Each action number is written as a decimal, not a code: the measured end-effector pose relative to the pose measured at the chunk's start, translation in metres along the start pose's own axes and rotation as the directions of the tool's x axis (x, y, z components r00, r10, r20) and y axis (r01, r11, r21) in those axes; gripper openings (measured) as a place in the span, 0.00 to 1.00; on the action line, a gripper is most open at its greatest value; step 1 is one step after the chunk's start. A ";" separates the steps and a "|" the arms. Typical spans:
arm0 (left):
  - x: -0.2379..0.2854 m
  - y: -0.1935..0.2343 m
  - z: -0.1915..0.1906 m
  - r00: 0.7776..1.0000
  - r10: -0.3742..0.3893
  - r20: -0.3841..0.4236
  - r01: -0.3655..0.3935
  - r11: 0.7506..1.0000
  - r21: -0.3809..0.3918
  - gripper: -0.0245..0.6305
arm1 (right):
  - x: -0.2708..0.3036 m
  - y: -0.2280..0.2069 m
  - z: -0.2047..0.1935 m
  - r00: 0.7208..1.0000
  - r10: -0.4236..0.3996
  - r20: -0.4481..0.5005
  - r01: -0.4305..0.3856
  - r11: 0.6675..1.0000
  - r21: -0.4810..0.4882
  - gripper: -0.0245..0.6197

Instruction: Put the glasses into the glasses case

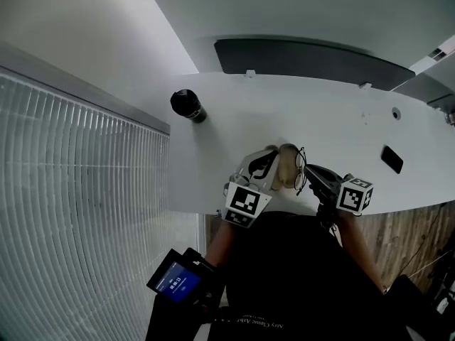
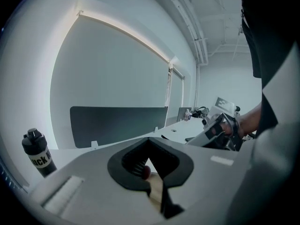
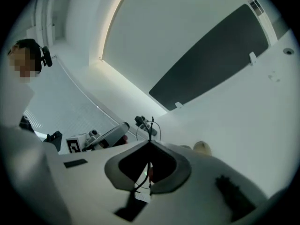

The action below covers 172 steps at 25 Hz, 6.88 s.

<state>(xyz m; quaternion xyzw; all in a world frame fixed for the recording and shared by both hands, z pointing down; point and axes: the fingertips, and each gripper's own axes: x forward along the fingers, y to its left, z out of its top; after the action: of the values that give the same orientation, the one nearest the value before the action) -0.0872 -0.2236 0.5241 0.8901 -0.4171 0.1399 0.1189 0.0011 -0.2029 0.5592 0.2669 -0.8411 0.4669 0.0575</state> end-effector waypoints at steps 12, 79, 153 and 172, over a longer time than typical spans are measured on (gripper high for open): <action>-0.012 0.004 -0.001 1.000 -0.022 0.008 0.023 0.995 -0.093 0.05 | -0.005 -0.002 0.032 0.999 -0.038 0.006 0.039 0.999 -0.037 0.06; -0.012 -0.012 -0.017 1.000 -0.025 -0.017 0.024 0.999 -0.044 0.05 | -0.020 -0.002 0.023 0.956 -0.121 0.268 0.261 0.770 -0.583 0.15; 0.012 -0.035 -0.026 0.987 -0.140 0.075 0.142 0.989 -0.026 0.05 | -0.067 0.024 0.064 0.904 -0.164 0.395 0.370 0.761 -0.532 0.05; -0.002 -0.043 -0.063 0.996 -0.080 0.028 0.081 0.995 -0.053 0.05 | -0.032 -0.013 -0.015 0.971 -0.184 0.155 0.231 0.890 -0.393 0.05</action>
<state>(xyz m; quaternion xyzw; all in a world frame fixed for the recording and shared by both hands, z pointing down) -0.0643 -0.1748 0.5777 0.9044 -0.3860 0.1123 0.1432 0.0326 -0.1834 0.5663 0.3634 -0.8884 0.2564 0.1136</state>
